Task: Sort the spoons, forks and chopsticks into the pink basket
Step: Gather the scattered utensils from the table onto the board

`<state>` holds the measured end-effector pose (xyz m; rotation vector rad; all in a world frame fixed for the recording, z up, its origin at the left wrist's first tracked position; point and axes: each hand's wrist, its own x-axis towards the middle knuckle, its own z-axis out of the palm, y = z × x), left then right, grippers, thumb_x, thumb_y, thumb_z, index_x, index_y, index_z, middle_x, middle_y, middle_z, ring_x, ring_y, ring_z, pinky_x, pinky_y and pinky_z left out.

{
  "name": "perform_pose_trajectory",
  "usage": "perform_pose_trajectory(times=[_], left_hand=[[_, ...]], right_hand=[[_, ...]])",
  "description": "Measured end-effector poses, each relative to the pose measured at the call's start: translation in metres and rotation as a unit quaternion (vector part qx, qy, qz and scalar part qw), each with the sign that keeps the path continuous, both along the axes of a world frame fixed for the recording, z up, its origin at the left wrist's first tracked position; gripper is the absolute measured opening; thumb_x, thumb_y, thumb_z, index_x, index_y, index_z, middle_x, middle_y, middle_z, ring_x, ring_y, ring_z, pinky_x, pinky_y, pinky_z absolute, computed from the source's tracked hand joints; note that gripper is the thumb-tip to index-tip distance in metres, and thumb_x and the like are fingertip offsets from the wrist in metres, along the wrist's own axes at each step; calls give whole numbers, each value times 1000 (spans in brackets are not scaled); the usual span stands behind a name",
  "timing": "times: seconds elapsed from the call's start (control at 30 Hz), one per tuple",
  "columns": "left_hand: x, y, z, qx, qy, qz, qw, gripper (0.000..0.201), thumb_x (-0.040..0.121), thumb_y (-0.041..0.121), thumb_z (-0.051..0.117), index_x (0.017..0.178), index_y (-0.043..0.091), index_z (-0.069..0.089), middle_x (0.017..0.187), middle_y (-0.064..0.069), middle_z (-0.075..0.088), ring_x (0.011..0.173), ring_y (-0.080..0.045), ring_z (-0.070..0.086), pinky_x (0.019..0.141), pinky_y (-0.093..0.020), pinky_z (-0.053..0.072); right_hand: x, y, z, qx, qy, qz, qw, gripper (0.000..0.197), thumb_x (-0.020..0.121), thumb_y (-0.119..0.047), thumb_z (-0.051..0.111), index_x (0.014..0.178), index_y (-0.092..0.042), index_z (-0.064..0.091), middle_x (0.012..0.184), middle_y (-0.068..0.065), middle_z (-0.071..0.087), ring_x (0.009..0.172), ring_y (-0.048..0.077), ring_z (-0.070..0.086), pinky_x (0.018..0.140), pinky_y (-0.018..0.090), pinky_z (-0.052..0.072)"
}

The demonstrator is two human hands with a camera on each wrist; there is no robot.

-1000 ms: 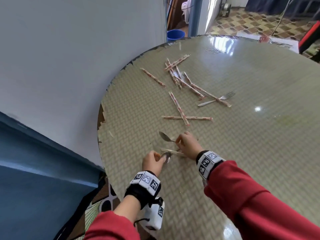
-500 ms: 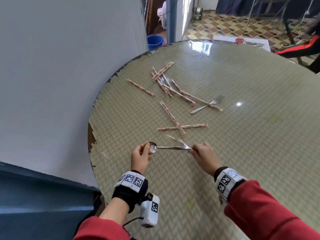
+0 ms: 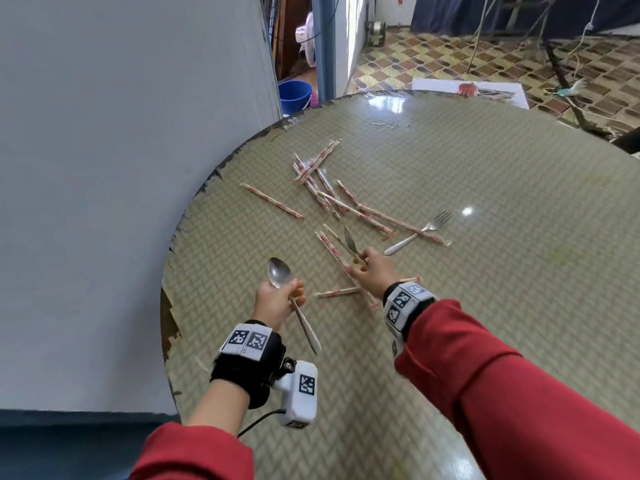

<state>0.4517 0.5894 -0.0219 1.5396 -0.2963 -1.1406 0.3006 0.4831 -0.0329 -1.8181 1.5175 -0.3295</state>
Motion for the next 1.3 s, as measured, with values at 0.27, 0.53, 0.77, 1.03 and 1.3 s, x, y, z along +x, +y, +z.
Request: perform_pose_trajectory(times=[0.27, 0.53, 0.77, 1.03, 1.3], left_hand=[[-7, -15, -15, 23, -90, -122, 988, 20, 96, 17, 48, 113, 7, 49, 65, -6, 65, 43, -1, 56, 42, -12, 41], [-57, -64, -25, 18, -396, -300, 867, 22, 87, 16, 62, 100, -1, 63, 95, -17, 62, 89, -28, 60, 81, -31, 45], [-89, -90, -46, 64, -499, -421, 755, 27, 82, 18, 67, 104, 3, 62, 109, -11, 48, 102, -26, 53, 84, -25, 38], [-104, -102, -42, 133, -595, -472, 637, 34, 90, 22, 48, 121, 7, 42, 122, -12, 53, 114, -28, 50, 94, -37, 36], [-128, -169, -32, 2, -511, -418, 751, 24, 97, 12, 40, 114, -1, 49, 104, -26, 62, 95, -39, 59, 79, -44, 44]], right_hand=[[5, 0, -16, 47, 84, 5, 995, 33, 84, -17, 60, 111, 1, 55, 113, 19, 60, 107, 32, 56, 82, 32, 44], [-70, -27, 8, 23, 9, -178, 984, 32, 94, -21, 38, 112, 3, 50, 119, 25, 54, 109, 39, 52, 85, 38, 40], [-132, -27, 12, 46, -15, -216, 975, 23, 95, -19, 35, 101, -3, 51, 98, 19, 58, 85, 29, 49, 72, 33, 33], [-163, -20, 8, 46, -74, -258, 962, 22, 90, -12, 35, 98, -8, 55, 88, 10, 57, 86, 29, 55, 82, 43, 45], [-202, -22, -4, 46, -87, -271, 957, 22, 90, -5, 36, 89, -12, 56, 79, 4, 56, 79, 24, 54, 75, 39, 44]])
